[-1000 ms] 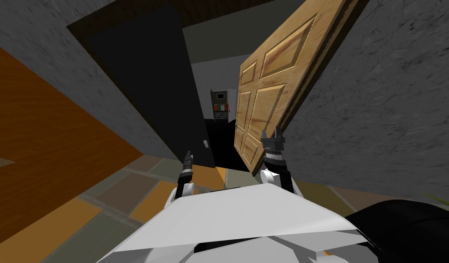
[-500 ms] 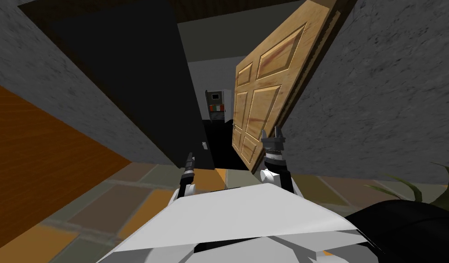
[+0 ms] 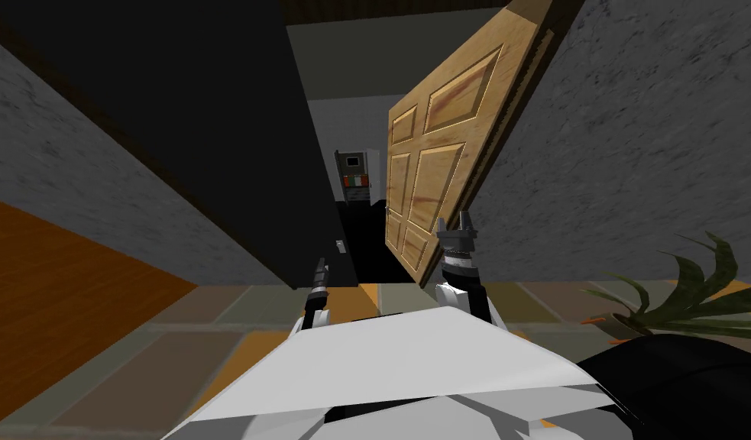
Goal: Push the door open
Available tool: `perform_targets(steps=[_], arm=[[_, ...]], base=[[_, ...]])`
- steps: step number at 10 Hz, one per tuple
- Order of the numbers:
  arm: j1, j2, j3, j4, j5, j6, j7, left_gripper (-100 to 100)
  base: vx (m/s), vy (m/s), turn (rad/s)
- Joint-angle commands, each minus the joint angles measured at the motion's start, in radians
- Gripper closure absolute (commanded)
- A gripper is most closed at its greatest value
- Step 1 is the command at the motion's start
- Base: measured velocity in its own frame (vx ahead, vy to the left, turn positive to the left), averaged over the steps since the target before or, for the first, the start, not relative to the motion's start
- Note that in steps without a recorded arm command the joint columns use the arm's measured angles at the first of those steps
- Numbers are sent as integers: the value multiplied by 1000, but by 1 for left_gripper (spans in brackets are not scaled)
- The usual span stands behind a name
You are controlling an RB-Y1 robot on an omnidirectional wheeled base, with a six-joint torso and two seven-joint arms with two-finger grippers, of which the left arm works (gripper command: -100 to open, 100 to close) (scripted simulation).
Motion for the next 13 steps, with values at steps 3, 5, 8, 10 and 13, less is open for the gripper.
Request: perform_targets(steps=[3,5,8,10,13], arm=[[-19,-15,4,69,-8,-17,5,-100],[-34,-28,6,119,-14,-27,9,-100],[-50,-46,9,176,-20,-40,13,-100],[-61,-59,11,215,-25,-48,16,-100],[-74,-79,14,261,-30,-58,19,-100]], base=[[18,100,-132],[36,129,-216],[19,118,-148],[24,104,-139],[5,80,-112]])
